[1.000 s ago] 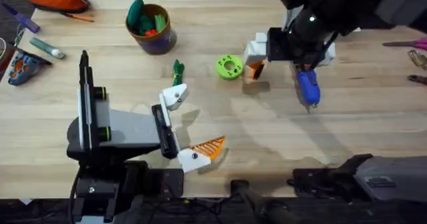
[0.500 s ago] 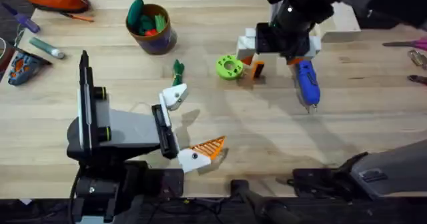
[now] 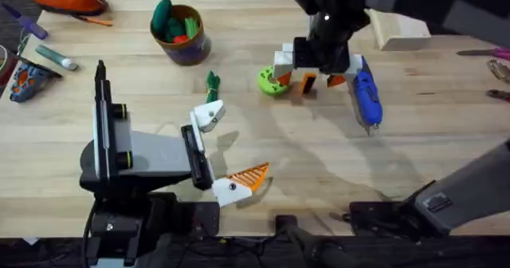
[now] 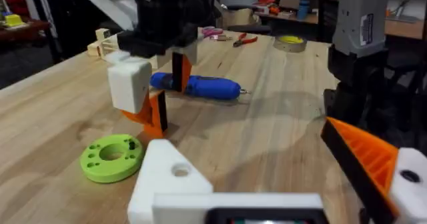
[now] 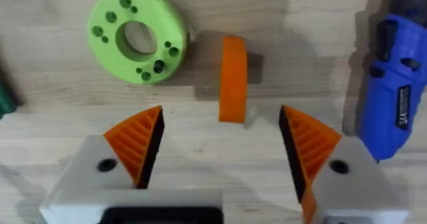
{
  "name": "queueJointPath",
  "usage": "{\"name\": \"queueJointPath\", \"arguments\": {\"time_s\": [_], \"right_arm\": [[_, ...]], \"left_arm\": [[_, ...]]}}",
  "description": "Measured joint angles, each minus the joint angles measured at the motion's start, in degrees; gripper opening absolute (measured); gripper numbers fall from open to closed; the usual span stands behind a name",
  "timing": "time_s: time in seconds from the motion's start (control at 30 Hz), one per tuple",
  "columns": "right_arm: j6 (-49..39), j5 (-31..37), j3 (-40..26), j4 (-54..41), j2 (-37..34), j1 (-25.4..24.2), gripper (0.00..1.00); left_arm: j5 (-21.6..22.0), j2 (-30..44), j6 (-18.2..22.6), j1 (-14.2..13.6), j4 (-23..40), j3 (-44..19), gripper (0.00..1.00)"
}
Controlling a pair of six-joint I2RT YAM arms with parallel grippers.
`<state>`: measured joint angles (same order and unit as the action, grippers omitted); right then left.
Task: Pick up the gripper from the table and insert it into the empty holder that is missing its gripper. Then pick up a screw, insert it into the mounting hole, and use the screwdriver to tighten it. Finally, clean up the table by picking up the vegetable and placing it into the bucket.
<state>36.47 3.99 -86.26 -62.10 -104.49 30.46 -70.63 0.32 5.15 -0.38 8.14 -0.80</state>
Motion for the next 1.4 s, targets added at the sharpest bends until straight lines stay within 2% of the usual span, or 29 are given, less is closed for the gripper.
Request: {"name": "queueJointPath", "arguments": {"time_s": [0.23,0.27,0.43,0.6,0.93,1.07,1.4], "right_arm": [[0.2,-0.9,0.0,0.5,-2.7,-2.7,0.881],[1.2,-0.9,0.0,0.9,-2.7,-3.2,0.829],[3.0,-0.9,0.0,1.0,-2.7,-2.7,0.795],[3.8,-0.8,0.0,1.3,-2.7,-1.8,0.699],[4.3,0.5,-1.7,0.6,-2.7,-1.6,0.599],[4.3,1.1,-1.8,0.6,-2.7,-1.6,0.522],[4.2,1.1,-1.8,0.1,-3.9,-1.6,0.470]], "left_arm": [[0.0,0.0,0.0,0.0,0.0,0.0,0.999],[0.0,0.0,0.0,0.0,0.0,0.0,0.999],[0.0,0.0,0.0,0.0,0.0,0.0,0.999],[0.0,0.0,0.0,0.0,0.0,0.0,0.999],[0.0,0.0,0.0,0.0,0.0,0.0,0.999],[0.0,0.0,0.0,0.0,0.0,0.0,0.999],[0.0,0.0,0.0,0.0,0.0,0.0,0.999]]}}
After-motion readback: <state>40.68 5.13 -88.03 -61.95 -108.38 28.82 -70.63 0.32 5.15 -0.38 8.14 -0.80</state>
